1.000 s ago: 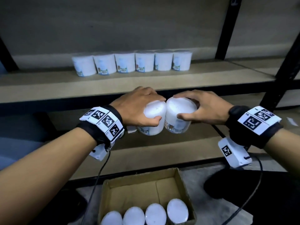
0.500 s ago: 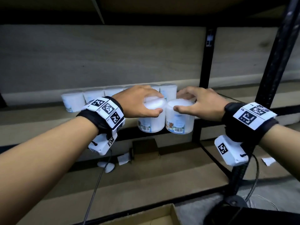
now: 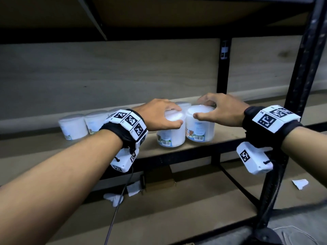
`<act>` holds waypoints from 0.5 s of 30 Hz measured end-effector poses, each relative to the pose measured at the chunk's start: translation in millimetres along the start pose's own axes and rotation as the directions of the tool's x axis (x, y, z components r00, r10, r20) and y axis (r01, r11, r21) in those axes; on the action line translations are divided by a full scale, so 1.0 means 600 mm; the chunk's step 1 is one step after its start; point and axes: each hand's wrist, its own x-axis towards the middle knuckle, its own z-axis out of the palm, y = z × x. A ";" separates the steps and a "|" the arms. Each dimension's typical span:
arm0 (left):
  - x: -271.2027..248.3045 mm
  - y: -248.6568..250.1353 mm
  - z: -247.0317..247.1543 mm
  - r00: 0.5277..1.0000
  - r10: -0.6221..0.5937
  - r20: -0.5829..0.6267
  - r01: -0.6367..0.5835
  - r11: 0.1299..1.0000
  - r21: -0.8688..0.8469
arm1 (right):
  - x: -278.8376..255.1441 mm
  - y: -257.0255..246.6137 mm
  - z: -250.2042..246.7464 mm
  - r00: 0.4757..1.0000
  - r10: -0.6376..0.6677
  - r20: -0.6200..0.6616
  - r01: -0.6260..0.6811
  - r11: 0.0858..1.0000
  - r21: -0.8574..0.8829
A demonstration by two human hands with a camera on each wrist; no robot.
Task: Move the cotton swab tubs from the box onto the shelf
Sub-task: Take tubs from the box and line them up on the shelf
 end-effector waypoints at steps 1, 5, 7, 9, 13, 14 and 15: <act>0.006 -0.002 0.004 1.000 -0.005 0.005 0.005 1.000 -0.001 | 0.003 0.003 0.002 1.000 0.000 0.004 0.000 1.000 -0.009; 0.016 -0.009 0.020 1.000 -0.003 0.012 0.004 1.000 -0.004 | 0.007 0.011 0.010 1.000 0.004 0.022 -0.002 0.997 -0.081; 0.017 -0.010 0.027 1.000 0.011 0.007 -0.011 1.000 -0.004 | 0.008 0.013 0.015 0.999 0.016 0.033 -0.012 0.994 -0.112; 0.015 -0.009 0.031 1.000 0.017 0.005 -0.017 1.000 -0.011 | 0.007 0.014 0.019 0.999 0.032 0.037 -0.027 0.992 -0.124; 0.013 -0.007 0.039 1.000 -0.011 0.003 0.011 0.998 -0.060 | 0.002 0.016 0.028 0.998 0.046 0.046 -0.039 0.989 -0.142; 0.012 -0.006 0.039 1.000 -0.019 0.008 0.020 0.997 -0.072 | -0.001 0.017 0.030 0.998 0.050 0.046 -0.043 0.989 -0.141; 0.011 -0.006 0.040 1.000 -0.026 0.011 0.027 0.997 -0.077 | -0.003 0.017 0.031 0.998 0.052 0.042 -0.045 0.989 -0.138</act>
